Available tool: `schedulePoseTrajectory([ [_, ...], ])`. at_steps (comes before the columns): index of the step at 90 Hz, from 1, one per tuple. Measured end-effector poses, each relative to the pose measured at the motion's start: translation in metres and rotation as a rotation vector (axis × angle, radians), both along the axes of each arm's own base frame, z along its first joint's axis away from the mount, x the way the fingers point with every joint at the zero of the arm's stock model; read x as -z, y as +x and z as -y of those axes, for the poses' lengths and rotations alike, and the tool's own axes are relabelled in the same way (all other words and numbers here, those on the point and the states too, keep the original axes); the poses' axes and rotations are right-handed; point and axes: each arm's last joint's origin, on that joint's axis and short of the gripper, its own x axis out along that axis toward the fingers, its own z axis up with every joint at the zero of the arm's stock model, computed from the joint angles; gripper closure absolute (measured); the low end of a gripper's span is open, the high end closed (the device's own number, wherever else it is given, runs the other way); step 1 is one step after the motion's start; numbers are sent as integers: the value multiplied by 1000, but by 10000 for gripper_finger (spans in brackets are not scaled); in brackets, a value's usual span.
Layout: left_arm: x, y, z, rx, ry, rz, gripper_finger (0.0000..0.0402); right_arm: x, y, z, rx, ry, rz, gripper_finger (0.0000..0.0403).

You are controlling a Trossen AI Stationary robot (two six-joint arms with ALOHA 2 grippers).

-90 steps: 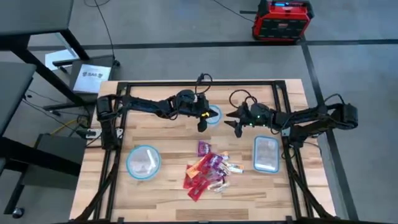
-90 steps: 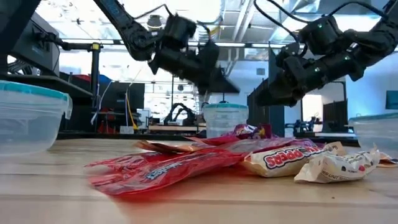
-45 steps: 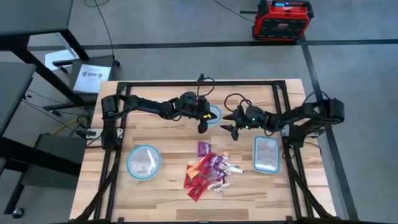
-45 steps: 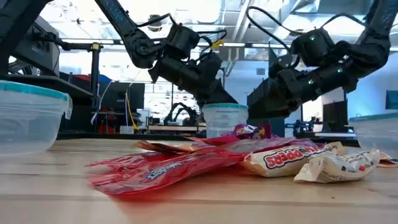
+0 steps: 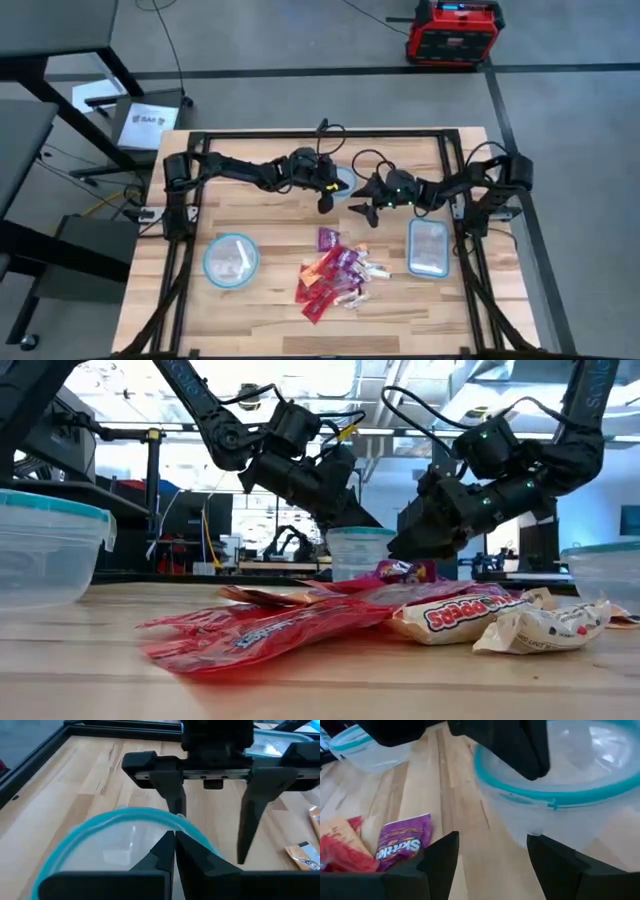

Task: Sort candy
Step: Open the small circular transparent bin

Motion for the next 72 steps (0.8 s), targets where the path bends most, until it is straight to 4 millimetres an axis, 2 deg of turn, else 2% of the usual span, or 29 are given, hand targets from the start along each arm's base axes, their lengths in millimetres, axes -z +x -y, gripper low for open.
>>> schedulePoseTrajectory([
  [35,2,-1,1,59,-4,-13,402,-12,-5,4,-6,1,15,182],
  [72,2,-1,5,157,-59,-3,402,-16,-2,-22,-153,28,-5,182],
])
